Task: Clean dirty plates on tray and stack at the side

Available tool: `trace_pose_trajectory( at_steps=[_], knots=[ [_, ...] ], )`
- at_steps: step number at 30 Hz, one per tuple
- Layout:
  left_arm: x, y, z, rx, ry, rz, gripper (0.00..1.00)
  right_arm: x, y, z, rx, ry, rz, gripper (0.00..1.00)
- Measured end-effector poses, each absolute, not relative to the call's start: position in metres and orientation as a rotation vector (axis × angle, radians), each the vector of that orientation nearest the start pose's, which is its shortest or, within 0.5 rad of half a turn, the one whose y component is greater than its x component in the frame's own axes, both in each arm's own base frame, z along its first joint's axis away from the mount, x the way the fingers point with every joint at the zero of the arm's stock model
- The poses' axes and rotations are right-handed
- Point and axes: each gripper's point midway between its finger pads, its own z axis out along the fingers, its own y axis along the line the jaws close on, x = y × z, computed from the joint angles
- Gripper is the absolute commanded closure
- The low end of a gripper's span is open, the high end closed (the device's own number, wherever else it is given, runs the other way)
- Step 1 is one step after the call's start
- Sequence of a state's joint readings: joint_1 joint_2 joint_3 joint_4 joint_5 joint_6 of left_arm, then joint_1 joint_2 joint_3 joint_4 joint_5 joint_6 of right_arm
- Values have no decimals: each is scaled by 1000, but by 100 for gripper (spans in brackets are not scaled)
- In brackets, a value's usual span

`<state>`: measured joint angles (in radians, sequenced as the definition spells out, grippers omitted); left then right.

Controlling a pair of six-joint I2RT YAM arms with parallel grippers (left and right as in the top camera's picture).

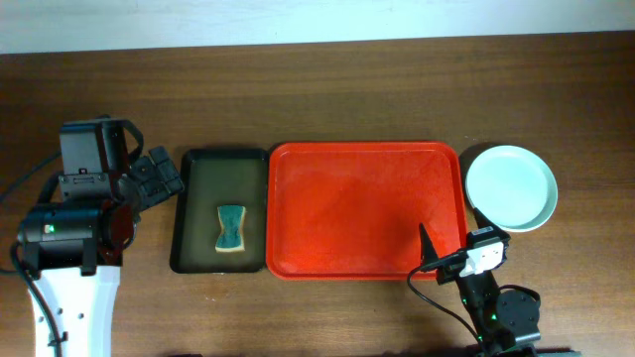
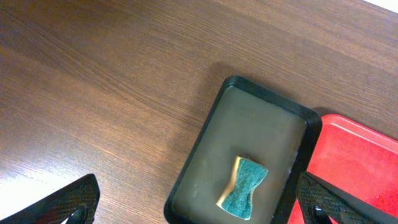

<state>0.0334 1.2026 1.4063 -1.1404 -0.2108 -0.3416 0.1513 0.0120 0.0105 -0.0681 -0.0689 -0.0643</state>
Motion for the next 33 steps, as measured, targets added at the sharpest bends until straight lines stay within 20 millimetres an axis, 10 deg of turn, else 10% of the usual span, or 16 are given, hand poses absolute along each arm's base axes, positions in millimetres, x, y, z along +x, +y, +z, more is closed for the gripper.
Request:
trace_pose_trajectory(
  at_steps=[26,33],
  knots=[
    [296,40,264,-524,2454,136,1,241,49,159,-229,1626,123,2],
    [269,31,260,-481,2391,104,1,241,49,159,-229,1626,123,2]
  ],
)
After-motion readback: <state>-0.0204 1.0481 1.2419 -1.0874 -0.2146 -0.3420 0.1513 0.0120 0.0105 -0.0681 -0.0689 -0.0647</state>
